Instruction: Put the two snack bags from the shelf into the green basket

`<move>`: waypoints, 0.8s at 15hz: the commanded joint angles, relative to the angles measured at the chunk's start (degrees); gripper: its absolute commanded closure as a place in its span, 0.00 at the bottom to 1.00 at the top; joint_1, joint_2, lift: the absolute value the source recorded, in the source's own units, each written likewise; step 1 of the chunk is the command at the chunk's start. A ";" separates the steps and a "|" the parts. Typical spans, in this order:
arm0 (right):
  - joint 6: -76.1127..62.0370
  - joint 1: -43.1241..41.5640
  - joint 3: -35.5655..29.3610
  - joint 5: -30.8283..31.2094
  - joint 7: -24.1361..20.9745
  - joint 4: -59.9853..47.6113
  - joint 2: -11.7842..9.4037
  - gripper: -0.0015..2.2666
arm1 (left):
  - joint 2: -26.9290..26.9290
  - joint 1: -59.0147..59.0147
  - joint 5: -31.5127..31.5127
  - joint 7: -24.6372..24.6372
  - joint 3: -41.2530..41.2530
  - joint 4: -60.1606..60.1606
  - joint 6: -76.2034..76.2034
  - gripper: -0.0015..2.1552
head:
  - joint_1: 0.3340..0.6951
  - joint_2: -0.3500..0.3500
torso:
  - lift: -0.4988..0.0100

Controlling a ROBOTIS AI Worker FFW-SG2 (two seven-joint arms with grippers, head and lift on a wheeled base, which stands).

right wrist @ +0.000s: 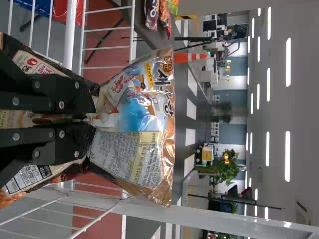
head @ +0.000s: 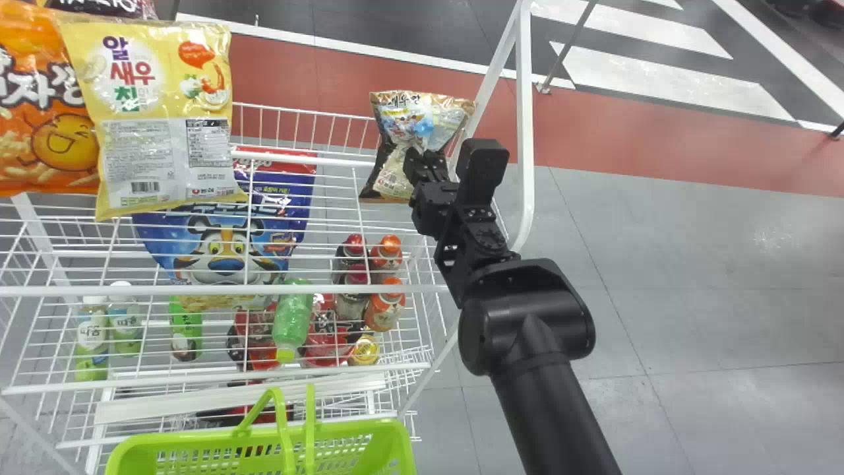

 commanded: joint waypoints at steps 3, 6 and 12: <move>3.79 6.18 1.03 -3.44 0.23 -13.56 -0.68 0.98 | -0.40 0.35 -0.36 0.19 -0.18 -0.46 0.07 0.80 | 1.00 0.01 | 0.96; 12.58 11.10 1.73 -5.90 0.05 -25.25 -0.95 0.98 | -0.48 0.44 -0.45 0.10 -0.27 -0.63 0.07 0.80 | 1.00 0.04 | 0.96; 35.25 22.97 -0.91 -10.99 -0.03 -47.40 -2.09 0.98 | -0.66 0.35 -1.24 0.36 -0.97 -0.54 0.07 0.80 | 1.00 0.06 | 0.96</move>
